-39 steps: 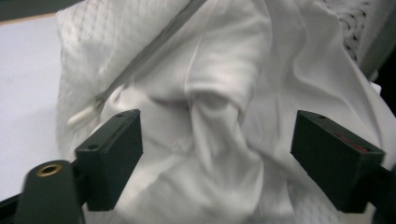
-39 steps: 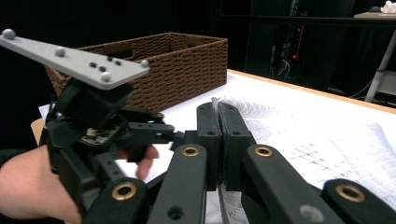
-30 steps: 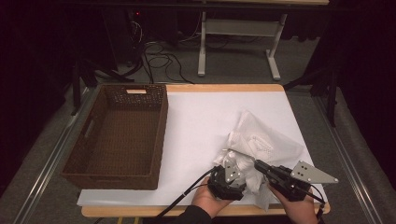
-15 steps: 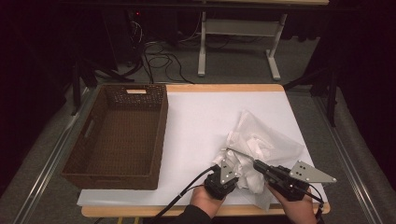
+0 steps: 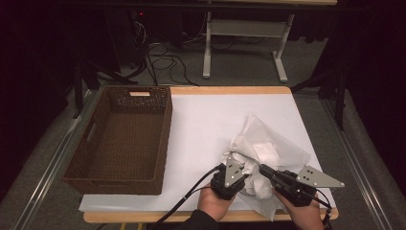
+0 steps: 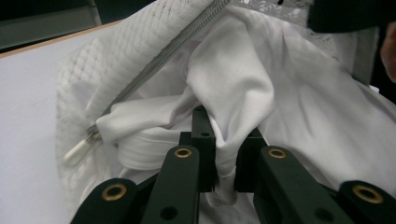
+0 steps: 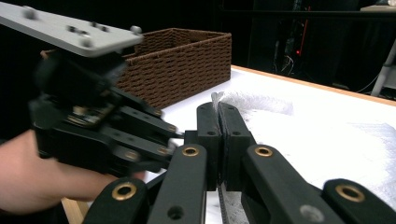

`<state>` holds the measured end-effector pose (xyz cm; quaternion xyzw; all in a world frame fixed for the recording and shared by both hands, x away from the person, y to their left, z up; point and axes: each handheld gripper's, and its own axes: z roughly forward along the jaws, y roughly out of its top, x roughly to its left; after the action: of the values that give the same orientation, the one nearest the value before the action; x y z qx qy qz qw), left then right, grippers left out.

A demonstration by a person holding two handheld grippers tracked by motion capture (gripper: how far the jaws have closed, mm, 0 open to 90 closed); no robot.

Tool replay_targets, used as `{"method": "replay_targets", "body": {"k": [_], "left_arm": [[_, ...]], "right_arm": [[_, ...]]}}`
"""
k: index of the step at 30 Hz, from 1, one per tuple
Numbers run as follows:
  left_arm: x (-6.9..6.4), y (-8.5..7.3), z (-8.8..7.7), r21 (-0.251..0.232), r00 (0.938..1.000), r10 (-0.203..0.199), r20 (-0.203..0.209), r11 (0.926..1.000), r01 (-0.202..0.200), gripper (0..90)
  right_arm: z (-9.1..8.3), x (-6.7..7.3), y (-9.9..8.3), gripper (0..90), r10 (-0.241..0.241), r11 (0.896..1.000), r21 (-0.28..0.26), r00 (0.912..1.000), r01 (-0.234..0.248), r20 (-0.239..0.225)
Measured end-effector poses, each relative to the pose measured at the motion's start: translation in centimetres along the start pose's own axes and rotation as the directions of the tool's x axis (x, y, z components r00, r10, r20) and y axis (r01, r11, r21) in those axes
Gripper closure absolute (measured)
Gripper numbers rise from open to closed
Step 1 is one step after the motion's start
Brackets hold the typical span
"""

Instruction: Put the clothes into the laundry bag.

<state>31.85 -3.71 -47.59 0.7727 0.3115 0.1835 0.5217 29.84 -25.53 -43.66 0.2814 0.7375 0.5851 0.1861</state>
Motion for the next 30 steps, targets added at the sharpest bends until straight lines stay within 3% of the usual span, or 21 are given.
{"method": "replay_targets", "body": {"k": [6, 21, 25, 27, 30], "left_arm": [[-0.6, 0.0, 2.6, 0.009, 1.0000, -0.002, -0.001, 1.0000, 0.002, 82.3], [-1.2, -1.0, 6.9, 0.062, 0.9996, -0.025, -0.010, 0.9978, 0.026, 82.9], [-1.2, -0.9, 6.1, 0.053, 0.9996, -0.027, 0.002, 0.9982, 0.027, 80.8], [-1.0, -0.8, 5.3, 0.041, 0.9985, -0.047, 0.028, 0.9981, 0.045, 72.6], [-0.8, -0.9, 3.7, 0.020, 0.9985, -0.048, 0.026, 0.9987, 0.048, 62.5]], "right_arm": [[-0.2, -0.2, -0.1, 90.0, 0.008, 1.000, -0.006, 1.0000, -0.008, 0.004], [-1.9, -0.9, 0.7, 90.0, 0.041, 0.997, -0.063, 0.9990, -0.039, 0.020], [-2.0, -1.1, 0.8, 90.0, 0.037, 0.997, -0.067, 0.9991, -0.035, 0.021], [-2.0, -1.1, 0.7, 90.0, 0.035, 0.997, -0.064, 0.9992, -0.034, 0.018], [-1.7, -1.2, 0.5, 90.0, 0.033, 0.998, -0.051, 0.9992, -0.032, 0.023]]}}
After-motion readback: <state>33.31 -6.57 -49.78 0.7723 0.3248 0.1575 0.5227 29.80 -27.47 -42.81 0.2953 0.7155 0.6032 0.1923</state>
